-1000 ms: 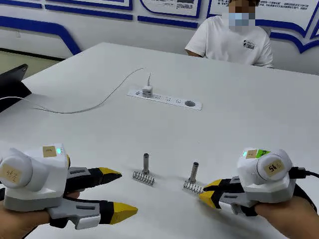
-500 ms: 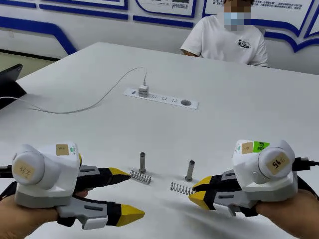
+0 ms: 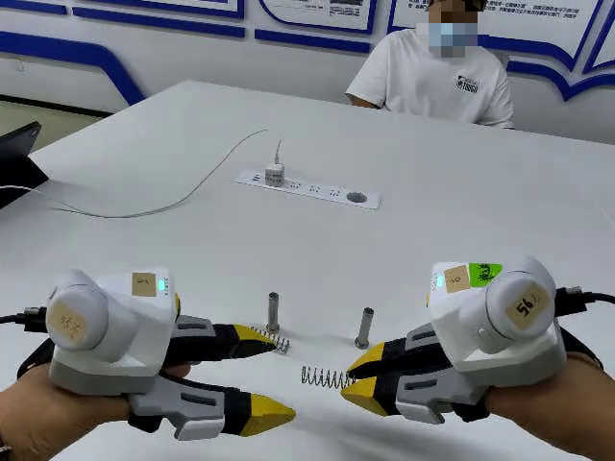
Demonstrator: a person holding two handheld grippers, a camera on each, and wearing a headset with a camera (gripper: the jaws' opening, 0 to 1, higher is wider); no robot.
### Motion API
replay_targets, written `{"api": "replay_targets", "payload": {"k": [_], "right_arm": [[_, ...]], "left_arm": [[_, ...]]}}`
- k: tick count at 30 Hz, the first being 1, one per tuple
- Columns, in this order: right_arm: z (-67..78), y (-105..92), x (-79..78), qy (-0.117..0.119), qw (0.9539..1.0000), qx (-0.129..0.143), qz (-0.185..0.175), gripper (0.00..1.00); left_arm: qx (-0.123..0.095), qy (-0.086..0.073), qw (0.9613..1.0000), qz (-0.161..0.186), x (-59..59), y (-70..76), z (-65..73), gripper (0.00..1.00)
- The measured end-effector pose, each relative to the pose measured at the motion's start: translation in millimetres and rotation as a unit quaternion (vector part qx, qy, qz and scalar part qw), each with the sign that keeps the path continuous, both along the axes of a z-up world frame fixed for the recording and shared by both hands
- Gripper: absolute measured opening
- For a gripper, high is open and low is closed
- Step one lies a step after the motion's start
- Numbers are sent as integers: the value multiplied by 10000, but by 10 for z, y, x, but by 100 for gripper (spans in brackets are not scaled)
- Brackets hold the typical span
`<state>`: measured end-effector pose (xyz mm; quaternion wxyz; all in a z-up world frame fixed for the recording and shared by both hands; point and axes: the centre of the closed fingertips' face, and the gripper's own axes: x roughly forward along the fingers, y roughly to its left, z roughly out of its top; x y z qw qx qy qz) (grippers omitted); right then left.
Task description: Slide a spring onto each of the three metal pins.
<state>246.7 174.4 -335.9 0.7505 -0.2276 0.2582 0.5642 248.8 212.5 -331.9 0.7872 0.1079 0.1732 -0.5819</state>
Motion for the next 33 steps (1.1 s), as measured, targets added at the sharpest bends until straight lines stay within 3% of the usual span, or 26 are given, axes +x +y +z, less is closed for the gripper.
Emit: {"api": "replay_targets", "payload": {"k": [7, 22, 33], "right_arm": [[41, 80, -68, 15, 9998, -1, 184, 11], [61, 126, -154, 61, 9991, -94, 410, 11], [102, 128, -167, 69, 9990, -75, 431, 11]], "left_arm": [[-44, -35, 9999, -105, -30, -48, 27, 38], [-32, -262, 9988, -407, -95, -104, 48, 18], [58, -388, 9976, -572, -142, -133, 23, 13]]}}
